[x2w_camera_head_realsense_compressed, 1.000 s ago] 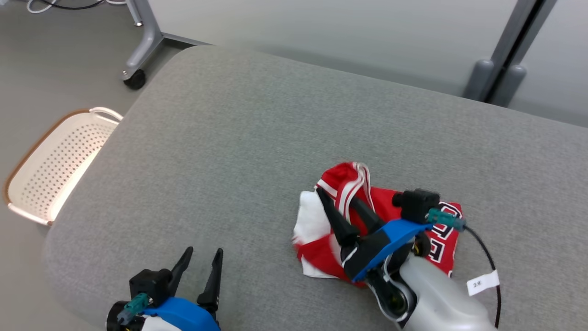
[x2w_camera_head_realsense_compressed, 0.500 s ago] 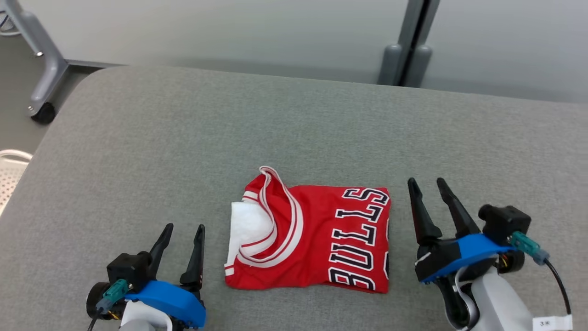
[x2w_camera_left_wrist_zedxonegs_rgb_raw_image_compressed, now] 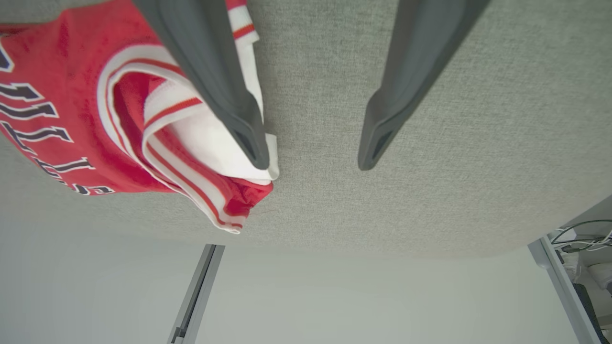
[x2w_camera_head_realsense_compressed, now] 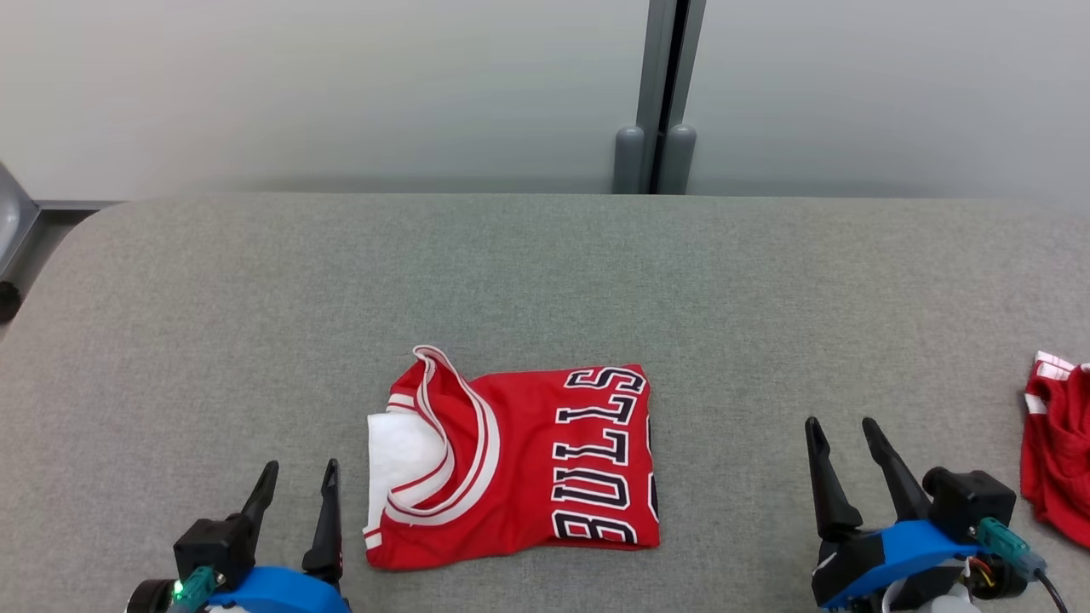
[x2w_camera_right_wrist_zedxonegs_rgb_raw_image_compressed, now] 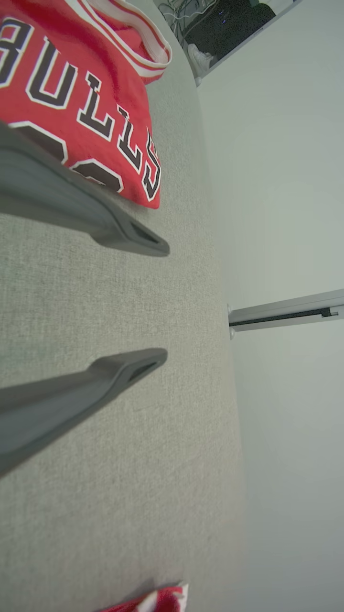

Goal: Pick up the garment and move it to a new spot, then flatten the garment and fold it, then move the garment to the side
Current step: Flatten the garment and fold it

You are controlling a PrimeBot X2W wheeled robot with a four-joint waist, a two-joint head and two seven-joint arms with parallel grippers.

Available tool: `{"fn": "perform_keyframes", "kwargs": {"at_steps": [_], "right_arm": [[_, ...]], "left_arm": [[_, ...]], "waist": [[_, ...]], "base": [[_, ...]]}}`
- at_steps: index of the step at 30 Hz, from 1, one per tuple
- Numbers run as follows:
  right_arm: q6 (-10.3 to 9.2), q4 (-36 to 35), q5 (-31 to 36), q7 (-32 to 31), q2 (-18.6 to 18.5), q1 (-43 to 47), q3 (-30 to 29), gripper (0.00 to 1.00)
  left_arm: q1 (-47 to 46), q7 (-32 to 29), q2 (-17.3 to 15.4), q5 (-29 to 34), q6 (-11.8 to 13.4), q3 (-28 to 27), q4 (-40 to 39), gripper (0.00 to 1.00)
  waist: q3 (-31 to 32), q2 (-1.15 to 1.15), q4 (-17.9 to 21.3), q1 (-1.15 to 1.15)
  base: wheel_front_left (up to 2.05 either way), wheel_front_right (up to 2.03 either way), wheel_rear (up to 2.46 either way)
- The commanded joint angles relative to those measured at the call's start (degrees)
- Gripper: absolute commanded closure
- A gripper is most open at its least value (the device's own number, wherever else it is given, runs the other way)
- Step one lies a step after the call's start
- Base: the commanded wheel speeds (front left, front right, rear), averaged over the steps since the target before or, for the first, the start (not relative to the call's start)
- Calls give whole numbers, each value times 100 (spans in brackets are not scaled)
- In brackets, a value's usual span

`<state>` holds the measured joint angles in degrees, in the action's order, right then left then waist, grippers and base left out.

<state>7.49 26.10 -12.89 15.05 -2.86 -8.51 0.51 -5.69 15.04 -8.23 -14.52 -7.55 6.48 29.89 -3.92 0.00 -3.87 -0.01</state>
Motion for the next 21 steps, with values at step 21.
{"fn": "perform_keyframes", "kwargs": {"at_steps": [21], "right_arm": [[1,25,-39,14,-13,-232,1107,35]], "left_arm": [[109,14,164,233,13,12,-72,0]], "waist": [[-64,0,-333,1]], "base": [[0,0,0]]}}
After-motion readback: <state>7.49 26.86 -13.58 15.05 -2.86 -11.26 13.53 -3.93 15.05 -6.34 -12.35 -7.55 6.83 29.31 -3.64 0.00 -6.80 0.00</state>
